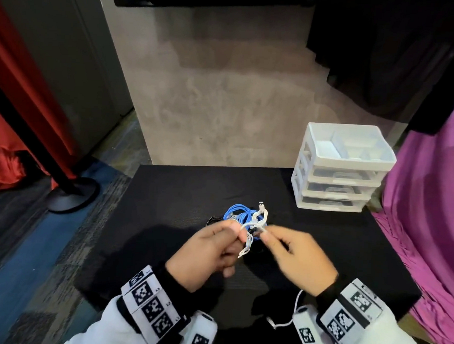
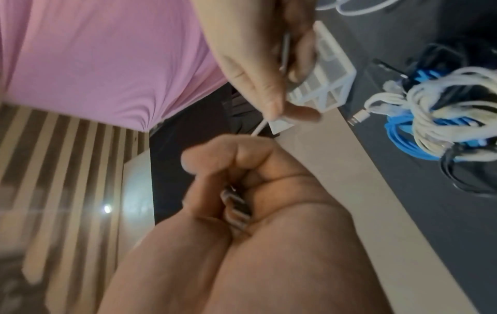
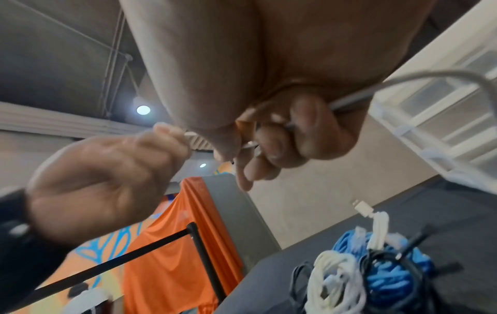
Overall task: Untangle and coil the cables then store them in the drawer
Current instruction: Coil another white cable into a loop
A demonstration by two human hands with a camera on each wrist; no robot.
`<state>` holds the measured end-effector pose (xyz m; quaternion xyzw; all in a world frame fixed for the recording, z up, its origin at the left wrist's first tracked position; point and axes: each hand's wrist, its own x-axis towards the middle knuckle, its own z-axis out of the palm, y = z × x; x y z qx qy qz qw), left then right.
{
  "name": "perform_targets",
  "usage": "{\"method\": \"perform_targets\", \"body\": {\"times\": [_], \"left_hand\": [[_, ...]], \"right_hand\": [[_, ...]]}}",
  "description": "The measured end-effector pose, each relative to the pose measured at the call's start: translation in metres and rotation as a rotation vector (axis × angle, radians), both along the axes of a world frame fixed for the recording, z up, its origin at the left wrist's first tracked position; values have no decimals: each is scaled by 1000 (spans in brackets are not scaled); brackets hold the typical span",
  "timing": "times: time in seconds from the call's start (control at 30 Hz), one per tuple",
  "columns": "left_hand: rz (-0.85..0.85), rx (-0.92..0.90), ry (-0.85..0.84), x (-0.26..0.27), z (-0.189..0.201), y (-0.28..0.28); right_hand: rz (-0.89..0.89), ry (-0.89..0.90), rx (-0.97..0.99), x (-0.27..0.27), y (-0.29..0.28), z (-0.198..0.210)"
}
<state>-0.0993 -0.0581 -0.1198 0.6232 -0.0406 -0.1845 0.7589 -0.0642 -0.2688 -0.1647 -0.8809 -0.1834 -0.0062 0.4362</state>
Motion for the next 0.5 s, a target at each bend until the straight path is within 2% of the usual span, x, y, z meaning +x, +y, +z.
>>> {"method": "perform_targets", "body": {"times": [0.13,0.27,0.33,0.4,0.5], "left_hand": [[80,-283,-39,11,15,-3],[305,-376,-152,27,24,-2],[355,-265,-210,33,25,1],[344,7,-325,36,23,4],[199,435,-489,32,15,6]], "right_hand": [[130,10,-56,-17,19,-7],[183,-34,-59,-29,29,1],[206,-43,-38,-30,28,9],[239,-77,-44,-29,25,20],[219,-154,3,-22,18,41]]}}
